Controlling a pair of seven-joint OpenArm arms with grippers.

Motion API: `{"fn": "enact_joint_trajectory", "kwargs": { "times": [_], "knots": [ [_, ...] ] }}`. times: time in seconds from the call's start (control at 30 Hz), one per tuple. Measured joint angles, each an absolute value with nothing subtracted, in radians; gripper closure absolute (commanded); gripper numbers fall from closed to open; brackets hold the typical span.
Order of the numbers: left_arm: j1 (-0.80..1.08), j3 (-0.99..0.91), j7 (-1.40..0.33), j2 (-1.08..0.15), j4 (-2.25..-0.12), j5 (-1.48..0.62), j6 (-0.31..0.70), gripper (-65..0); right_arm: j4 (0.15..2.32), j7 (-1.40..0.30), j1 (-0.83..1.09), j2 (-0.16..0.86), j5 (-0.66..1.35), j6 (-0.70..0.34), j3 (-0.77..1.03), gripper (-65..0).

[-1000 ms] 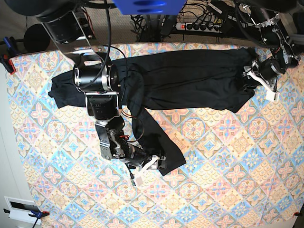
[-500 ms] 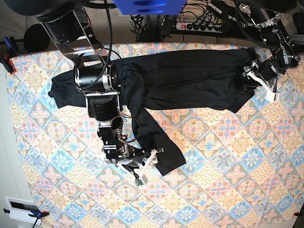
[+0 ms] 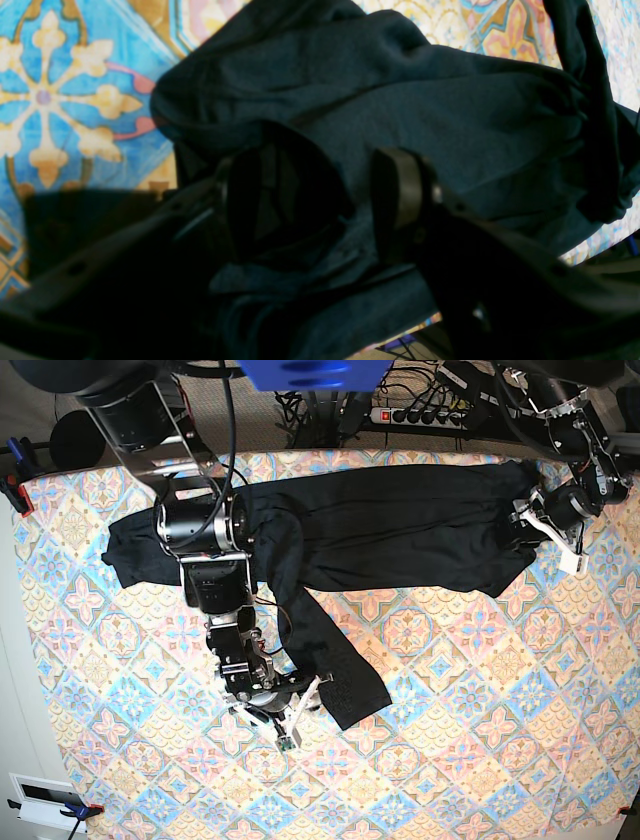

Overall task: Layout the t-shirt on the table in an organized manner, then fold the t-shirt properly
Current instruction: 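Lower the right gripper onto the sleeve cuff and grasp it, then drag the held cuff up across the shirt body with the right gripper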

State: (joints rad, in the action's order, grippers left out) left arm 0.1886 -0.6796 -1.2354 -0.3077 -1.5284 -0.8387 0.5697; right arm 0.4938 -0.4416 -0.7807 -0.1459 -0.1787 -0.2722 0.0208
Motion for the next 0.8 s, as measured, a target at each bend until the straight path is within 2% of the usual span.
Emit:
{"fn": "enact_joint_trajectory", "kwargs": {
  "times": [0.27,0.8],
  "knots": [
    [0.189,-0.681,-1.235,-0.308,-1.528,-0.839,0.570,-34.8,0.377,-0.361,-0.775,-0.147,-0.179,-0.275,0.020,-34.0],
    [0.186,-0.681,-1.235,-0.308,-1.528,-0.838,0.570,-34.8,0.380,-0.306,-0.744,-0.147,-0.176,-0.268,0.020,-33.9]
  ]
}}
